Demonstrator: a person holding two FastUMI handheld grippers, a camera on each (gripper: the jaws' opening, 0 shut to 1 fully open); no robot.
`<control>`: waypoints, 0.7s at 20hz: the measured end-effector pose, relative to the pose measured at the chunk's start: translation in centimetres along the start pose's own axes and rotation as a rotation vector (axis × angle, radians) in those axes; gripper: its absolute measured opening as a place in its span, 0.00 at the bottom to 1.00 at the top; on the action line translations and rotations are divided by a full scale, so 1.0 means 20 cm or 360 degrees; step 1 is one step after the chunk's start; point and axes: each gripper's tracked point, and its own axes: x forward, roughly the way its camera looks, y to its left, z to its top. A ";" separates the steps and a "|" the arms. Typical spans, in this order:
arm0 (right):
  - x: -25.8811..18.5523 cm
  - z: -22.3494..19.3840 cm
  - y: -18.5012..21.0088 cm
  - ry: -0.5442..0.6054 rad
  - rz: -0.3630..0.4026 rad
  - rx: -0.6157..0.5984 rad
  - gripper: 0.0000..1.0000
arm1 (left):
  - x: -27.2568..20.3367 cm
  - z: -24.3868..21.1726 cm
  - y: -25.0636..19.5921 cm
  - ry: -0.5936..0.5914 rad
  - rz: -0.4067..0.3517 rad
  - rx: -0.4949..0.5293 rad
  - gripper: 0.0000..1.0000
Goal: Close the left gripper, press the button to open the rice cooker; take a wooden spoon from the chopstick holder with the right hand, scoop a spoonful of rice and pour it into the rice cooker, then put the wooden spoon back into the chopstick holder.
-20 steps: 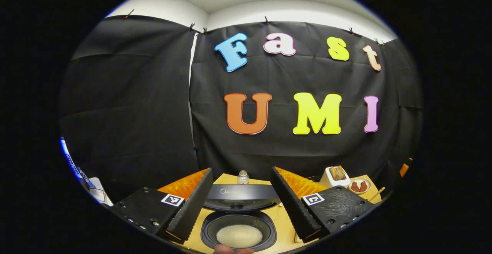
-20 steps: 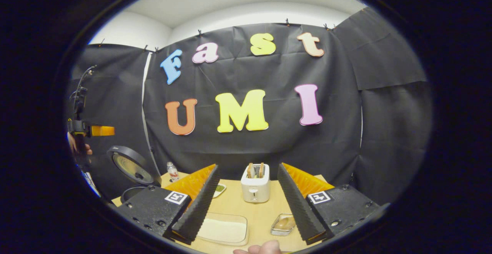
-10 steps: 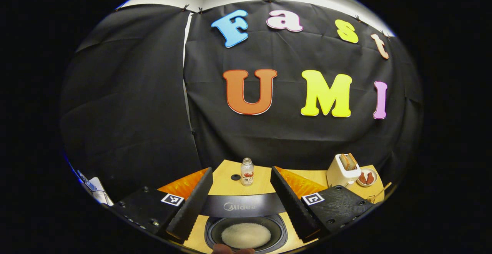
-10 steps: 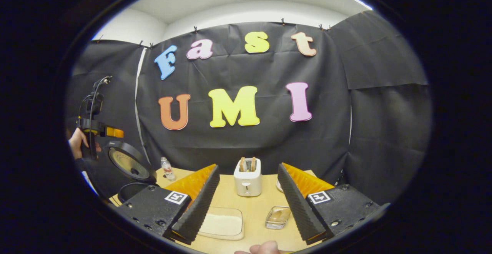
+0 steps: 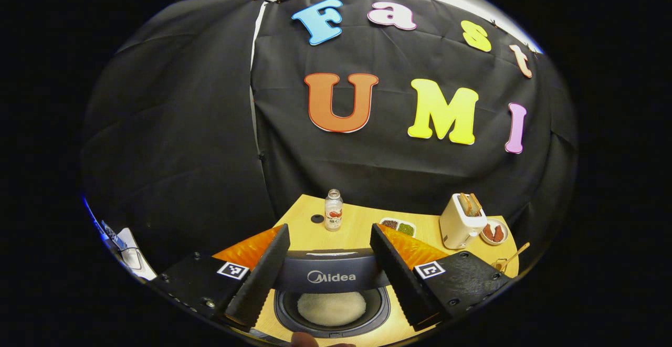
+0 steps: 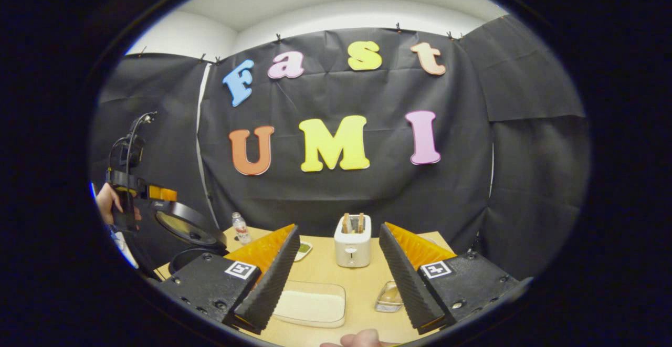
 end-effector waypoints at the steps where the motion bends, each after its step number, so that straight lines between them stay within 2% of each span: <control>1: -0.01 0.00 0.03 -0.0001 0.0024 -0.0015 0.96 | -0.02 -0.06 -0.01 0.0033 -0.0017 -0.0008 0.99; 2: -0.01 0.00 0.06 -0.0009 0.0047 -0.0028 0.99 | -0.05 -0.13 -0.02 0.0081 -0.0044 -0.0031 0.99; 4: -0.02 0.00 0.09 -0.0012 0.0062 -0.0031 0.96 | -0.09 -0.28 -0.04 0.0171 -0.0089 -0.0098 0.99; 5: -0.04 0.00 0.10 -0.0012 0.0071 -0.0023 0.99 | -0.11 -0.35 -0.04 0.0203 -0.0092 -0.0107 0.99; 6: -0.05 0.00 0.11 -0.0010 0.0075 -0.0020 0.96 | -0.13 -0.40 -0.03 0.0222 -0.0094 -0.0103 0.99; 8: -0.07 -0.01 0.13 -0.0004 0.0080 -0.0033 0.96 | -0.16 -0.49 -0.03 0.0238 -0.0109 -0.0108 0.95; 14: -0.13 0.00 0.22 -0.0017 0.0085 -0.0077 0.99 | -0.19 -0.69 -0.04 0.0236 -0.0133 -0.0152 0.96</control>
